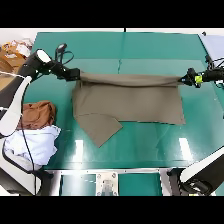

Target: Fold the shirts.

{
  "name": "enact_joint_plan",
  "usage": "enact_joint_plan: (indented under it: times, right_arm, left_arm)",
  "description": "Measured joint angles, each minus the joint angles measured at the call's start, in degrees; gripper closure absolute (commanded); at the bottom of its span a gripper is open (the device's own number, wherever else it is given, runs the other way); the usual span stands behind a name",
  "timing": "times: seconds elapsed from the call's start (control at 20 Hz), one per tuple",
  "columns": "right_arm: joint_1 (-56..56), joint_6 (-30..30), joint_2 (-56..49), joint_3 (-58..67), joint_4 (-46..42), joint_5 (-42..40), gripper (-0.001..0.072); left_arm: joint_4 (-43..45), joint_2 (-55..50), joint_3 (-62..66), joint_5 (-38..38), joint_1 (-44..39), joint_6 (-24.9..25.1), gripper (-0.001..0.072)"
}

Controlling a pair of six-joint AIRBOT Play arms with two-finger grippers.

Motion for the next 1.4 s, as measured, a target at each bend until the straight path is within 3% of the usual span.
enact_joint_plan:
  times: [0.35,0.6,0.65,0.7,0.75,0.8,0.85,0.9,0.95,1.05,1.15,1.2,1.25,1.3,1.35,1.4]
  right_arm:
    - [-0.24,0.11,-0.02,-1.55,-7.43,6.23,0.0695]
    - [-0.24,0.2,-0.09,-2.43,-9.11,7.15,0.0694]
    - [-0.24,0.31,-0.09,-2.67,-9.25,7.15,0.0664]
    - [-0.24,0.48,-0.09,-2.84,-9.38,7.13,0.043]
    - [-0.24,0.9,-0.09,-2.93,-9.57,7.21,0.0291]
    - [-0.28,1.03,-0.11,-2.84,-9.7,7.78,0.0292]
    - [-0.42,1.75,-0.09,-2.43,-10.03,8.96,0.0292]
    - [-0.68,2.93,-0.04,-1.86,-10.95,10.21,0.0364]
    - [-1.09,4.37,0.22,-1.36,-12.44,11.76,0.048]
    - [-1.92,6.93,1.46,-0.66,-15.1,14.91,0.0497]
    - [-3.13,9.14,3.3,-0.7,-17.86,17.64,0.0498]
    - [-3.78,10.23,4.61,-1.22,-18.56,18.6,0.05]
    - [-4.39,11.3,6.34,-2.47,-19.17,19.28,0.0524]
    - [-5.05,12.33,8.46,-4.57,-19.71,19.54,0.0646]
    - [-5.68,13.11,11.08,-7.45,-20.09,19.37,0.0696]
    - [-6.25,13.73,14.23,-11.34,-20.33,18.58,0.0696]
  left_arm:
    - [1.05,-1.27,-0.31,-10.91,0.02,-1.09,0.0668]
    - [0.96,-1.51,-0.31,-14.51,0.48,-1.36,0.0667]
    - [0.96,-1.51,-0.31,-14.82,0.48,-1.36,0.0666]
    - [0.81,-1.51,-0.31,-14.99,0.48,-1.36,0.0553]
    - [0.57,-1.51,-0.31,-15.23,0.48,-1.36,0.0235]
    - [0.35,-1.51,-0.28,-15.8,0.5,-1.36,0.0174]
    - [-0.02,-1.51,-0.15,-16.61,0.5,-1.68,0.0171]
    - [-0.17,-1.51,0.22,-18.14,0.52,-1.77,0.0172]
    - [-0.39,-1.49,0.72,-19.82,0.57,-2.25,0.0172]
    - [-0.07,-1.09,1.84,-23.85,0.76,-3.63,0.0201]
    - [1.07,0.0,2.21,-27.45,1.2,-5.25,0.0582]
    - [1.88,0.96,1.99,-28.96,1.46,-5.86,0.0643]
    - [2.4,2.01,1.44,-30.36,1.62,-6.34,0.0667]
    - [3.08,3.43,0.42,-31.41,1.7,-6.64,0.0667]
    - [3.41,5.16,-1.03,-32.06,1.73,-7.02,0.0668]
    - [3.61,7.41,-3.23,-32.5,1.73,-7.17,0.0668]
